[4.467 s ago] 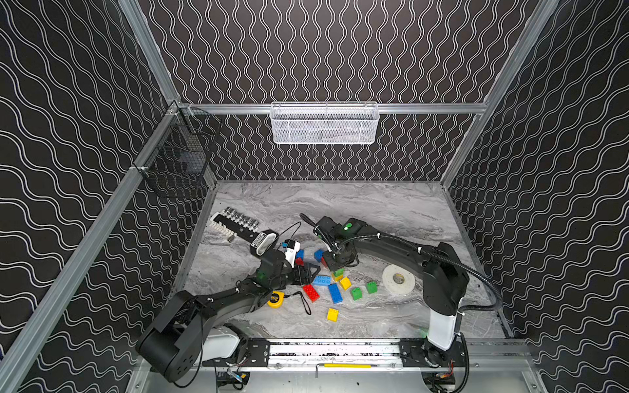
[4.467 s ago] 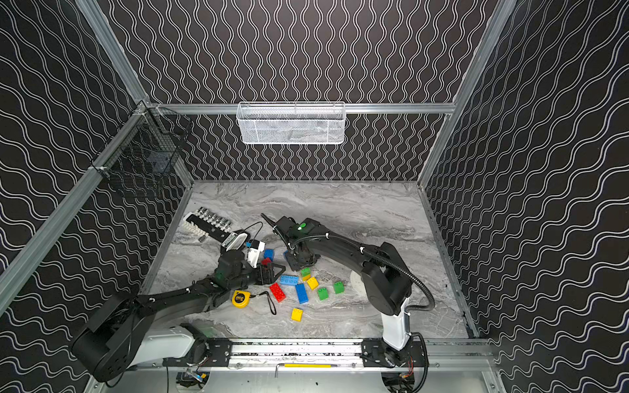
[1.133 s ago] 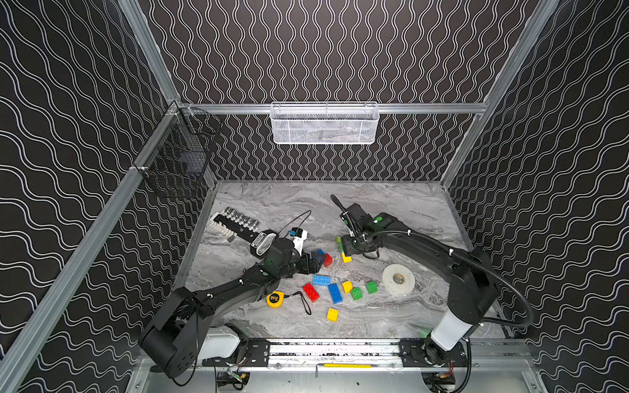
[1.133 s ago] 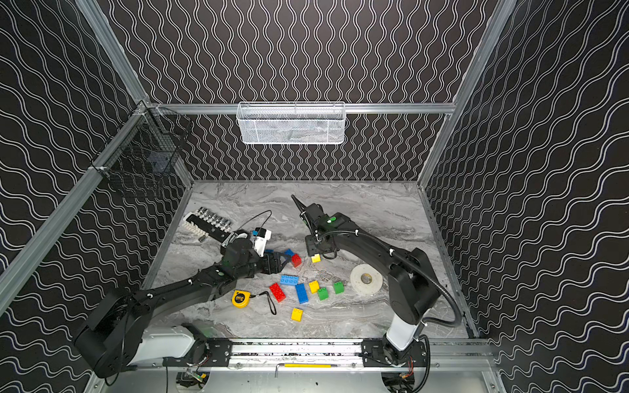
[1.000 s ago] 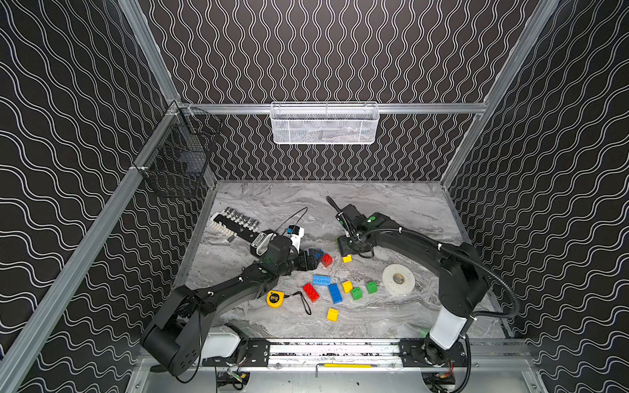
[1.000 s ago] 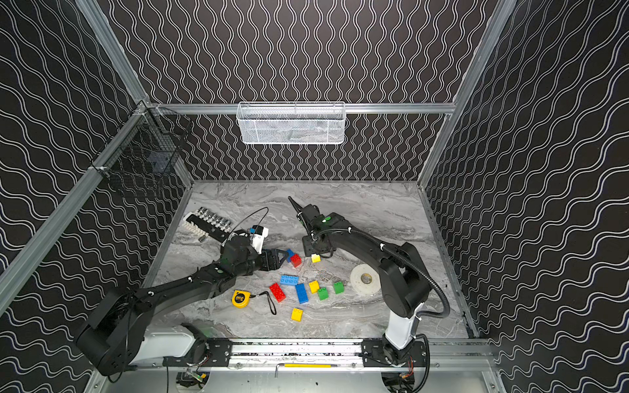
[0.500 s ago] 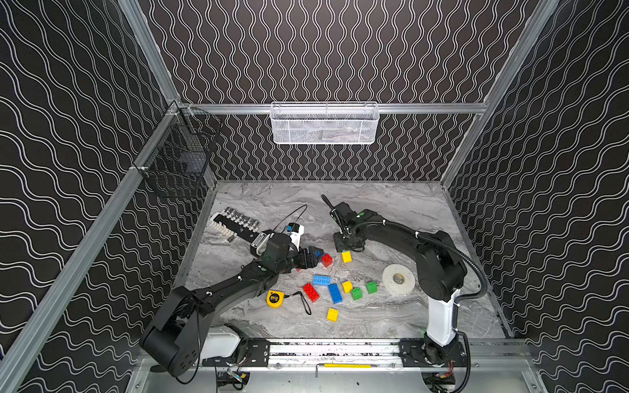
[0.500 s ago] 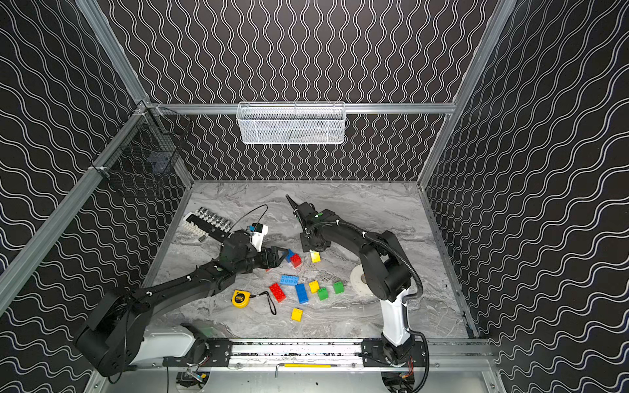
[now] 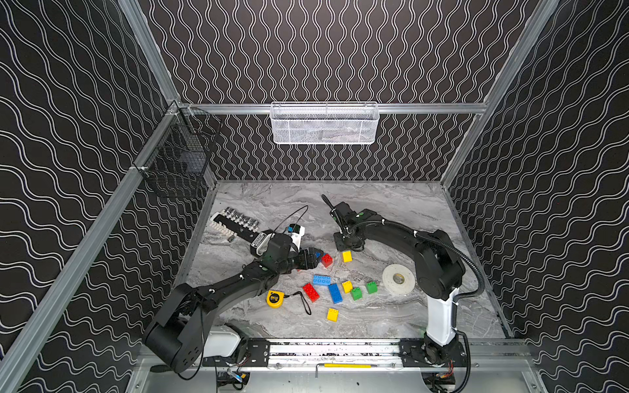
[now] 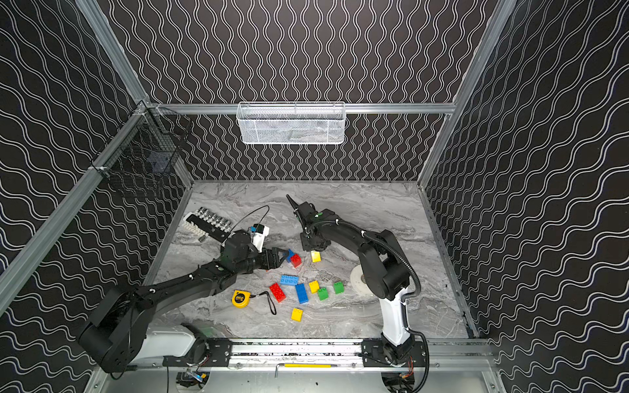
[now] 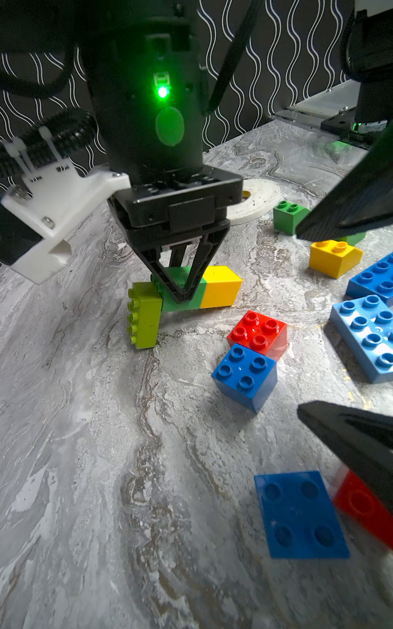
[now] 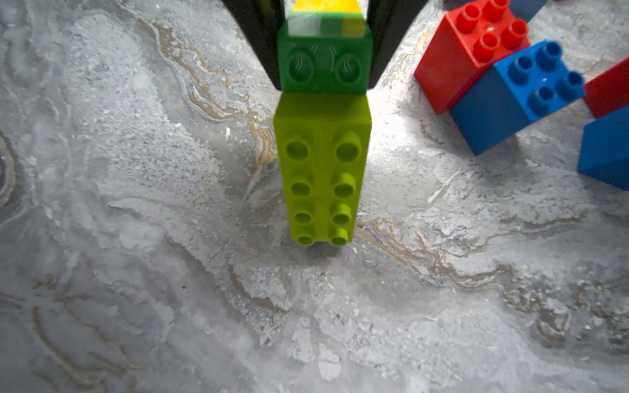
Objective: Assemble a fork with lego
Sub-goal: Pick up the lego brick from the center of the board.
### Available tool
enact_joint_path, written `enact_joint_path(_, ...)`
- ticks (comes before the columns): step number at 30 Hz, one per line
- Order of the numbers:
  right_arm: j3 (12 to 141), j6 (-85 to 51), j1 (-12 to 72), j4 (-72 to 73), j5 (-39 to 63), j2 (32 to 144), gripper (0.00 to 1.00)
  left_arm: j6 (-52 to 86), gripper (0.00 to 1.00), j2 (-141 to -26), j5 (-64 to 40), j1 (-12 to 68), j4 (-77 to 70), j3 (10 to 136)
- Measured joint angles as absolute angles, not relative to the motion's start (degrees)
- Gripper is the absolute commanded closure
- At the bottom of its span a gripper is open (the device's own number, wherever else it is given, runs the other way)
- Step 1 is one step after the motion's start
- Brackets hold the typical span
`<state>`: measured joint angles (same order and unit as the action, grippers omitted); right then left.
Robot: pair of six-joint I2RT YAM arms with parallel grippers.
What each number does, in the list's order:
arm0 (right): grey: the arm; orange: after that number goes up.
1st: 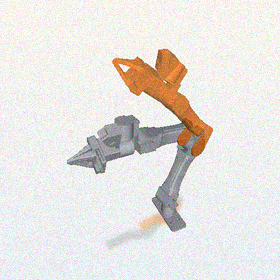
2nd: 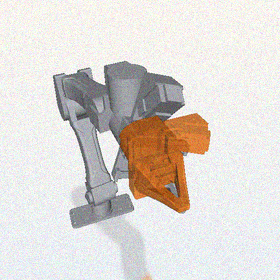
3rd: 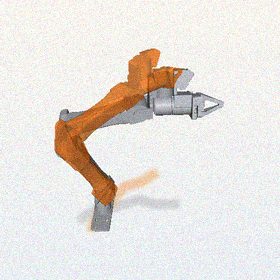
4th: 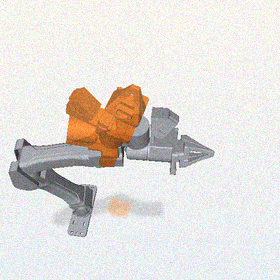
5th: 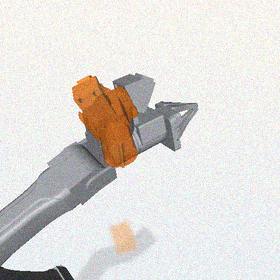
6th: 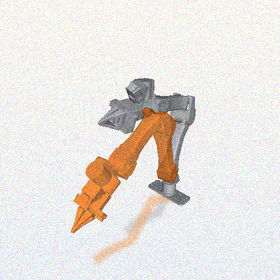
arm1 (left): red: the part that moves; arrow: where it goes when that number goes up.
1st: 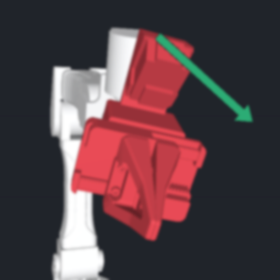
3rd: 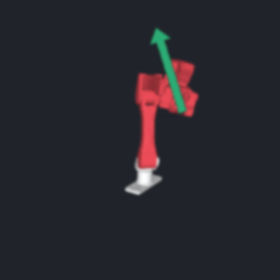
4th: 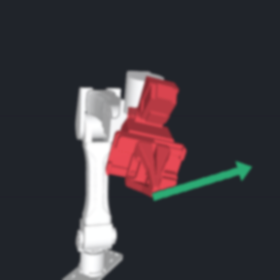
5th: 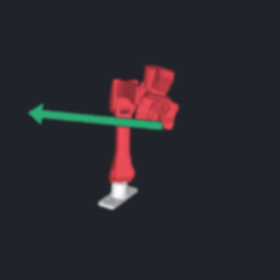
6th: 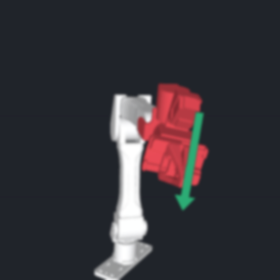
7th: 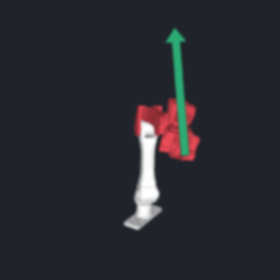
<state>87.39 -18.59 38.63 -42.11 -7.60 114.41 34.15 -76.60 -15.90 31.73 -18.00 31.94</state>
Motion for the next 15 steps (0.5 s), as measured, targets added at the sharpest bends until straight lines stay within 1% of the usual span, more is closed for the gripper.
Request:
enact_joint_path(5, 87.29, -18.59, 38.63, -42.11, -7.60, 112.75, 0.76, 34.15, 0.22, -76.36, -15.88, 31.70, -17.78, 32.14)
enact_joint_path(7, 86.72, -18.57, 38.63, -41.89, -7.62, 111.02, 0.81, 34.02, 0.21, -75.72, -15.86, 31.53, -17.04, 32.75)
enact_joint_path(9, 85.38, -18.00, 38.63, -41.36, -7.68, 108.25, 0.89, 33.63, 0.21, -74.46, -15.59, 30.92, -15.97, 33.65)
enact_joint_path(10, 84.16, -17.19, 38.63, -40.93, -7.84, 106.08, 0.94, 33.23, 0.19, -73.58, -15.46, 30.44, -15.29, 34.28)
enact_joint_path(13, 77.56, -14.24, 38.63, -36.07, -7.66, 97.49, 1.00, 32.64, 0.12, -70.81, -15.20, 28.93, -12.75, 37.04)
enact_joint_path(15, 71.83, -11.84, 38.63, -31.94, -6.76, 90.35, 1.00, 32.47, 0.08, -69.23, -14.79, 28.34, -11.38, 39.11)
